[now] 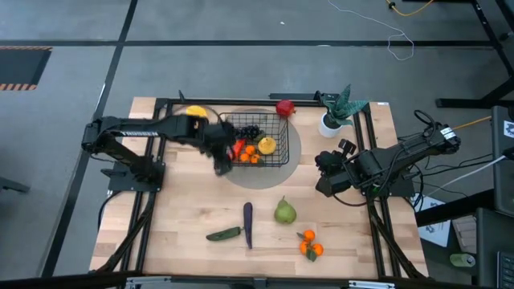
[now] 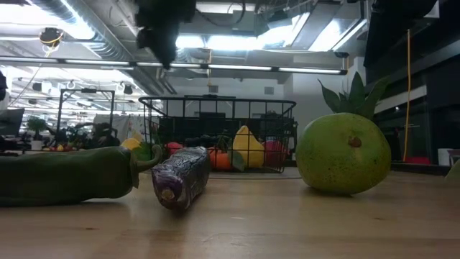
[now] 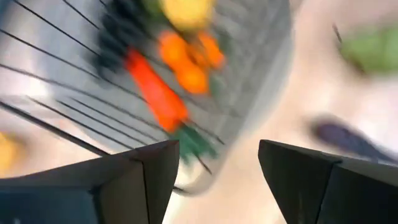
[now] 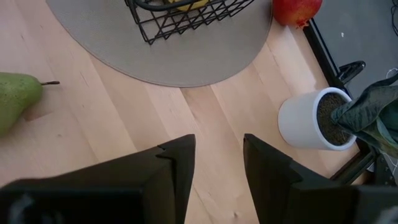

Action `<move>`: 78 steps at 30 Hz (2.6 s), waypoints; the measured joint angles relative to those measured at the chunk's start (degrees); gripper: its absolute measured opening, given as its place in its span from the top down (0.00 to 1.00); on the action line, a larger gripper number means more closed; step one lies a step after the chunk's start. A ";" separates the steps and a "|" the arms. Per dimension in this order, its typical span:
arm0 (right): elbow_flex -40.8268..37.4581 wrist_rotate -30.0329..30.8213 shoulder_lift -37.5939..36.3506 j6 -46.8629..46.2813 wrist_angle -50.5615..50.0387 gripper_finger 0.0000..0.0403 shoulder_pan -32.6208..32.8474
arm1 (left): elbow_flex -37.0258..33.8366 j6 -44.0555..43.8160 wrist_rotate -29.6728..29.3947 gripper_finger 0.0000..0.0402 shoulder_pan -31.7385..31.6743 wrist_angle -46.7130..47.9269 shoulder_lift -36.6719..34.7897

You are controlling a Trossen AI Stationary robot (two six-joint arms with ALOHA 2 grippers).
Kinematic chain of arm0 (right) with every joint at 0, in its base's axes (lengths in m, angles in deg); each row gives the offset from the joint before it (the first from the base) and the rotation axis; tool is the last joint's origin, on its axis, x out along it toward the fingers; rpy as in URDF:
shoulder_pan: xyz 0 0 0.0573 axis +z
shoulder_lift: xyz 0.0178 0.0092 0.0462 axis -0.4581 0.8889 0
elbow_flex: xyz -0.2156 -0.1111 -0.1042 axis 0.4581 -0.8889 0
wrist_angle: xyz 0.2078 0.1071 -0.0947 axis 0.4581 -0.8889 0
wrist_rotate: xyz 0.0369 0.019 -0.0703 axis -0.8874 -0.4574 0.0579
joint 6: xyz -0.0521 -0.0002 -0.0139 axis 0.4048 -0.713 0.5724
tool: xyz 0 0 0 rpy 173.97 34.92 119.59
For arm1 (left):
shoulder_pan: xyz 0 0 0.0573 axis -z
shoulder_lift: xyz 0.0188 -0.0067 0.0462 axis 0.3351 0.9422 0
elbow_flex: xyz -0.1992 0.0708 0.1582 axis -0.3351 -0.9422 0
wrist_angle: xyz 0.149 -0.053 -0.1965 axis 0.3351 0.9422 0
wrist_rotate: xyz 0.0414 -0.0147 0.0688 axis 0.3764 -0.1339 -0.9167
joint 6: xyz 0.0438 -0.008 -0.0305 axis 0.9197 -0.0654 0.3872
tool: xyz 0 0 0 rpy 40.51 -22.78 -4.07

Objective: Build produce basket
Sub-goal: Put the green chili into the wire basket

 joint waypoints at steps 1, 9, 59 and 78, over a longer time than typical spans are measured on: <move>0.00 0.02 0.00 0.00 0.03 0.69 0.00 | -1.10 -1.08 1.63 0.48 1.37 0.01 -0.02; 0.00 0.04 0.00 0.13 0.09 0.69 0.00 | -11.91 -12.55 5.96 0.48 14.91 -6.92 0.15; 0.00 -3.56 0.02 -8.85 1.97 0.69 0.00 | -16.15 -26.98 -10.40 0.52 37.75 -33.49 24.62; 0.00 -3.52 0.02 -7.63 2.05 0.69 0.00 | 9.89 -9.68 -22.80 0.87 37.86 -8.63 24.83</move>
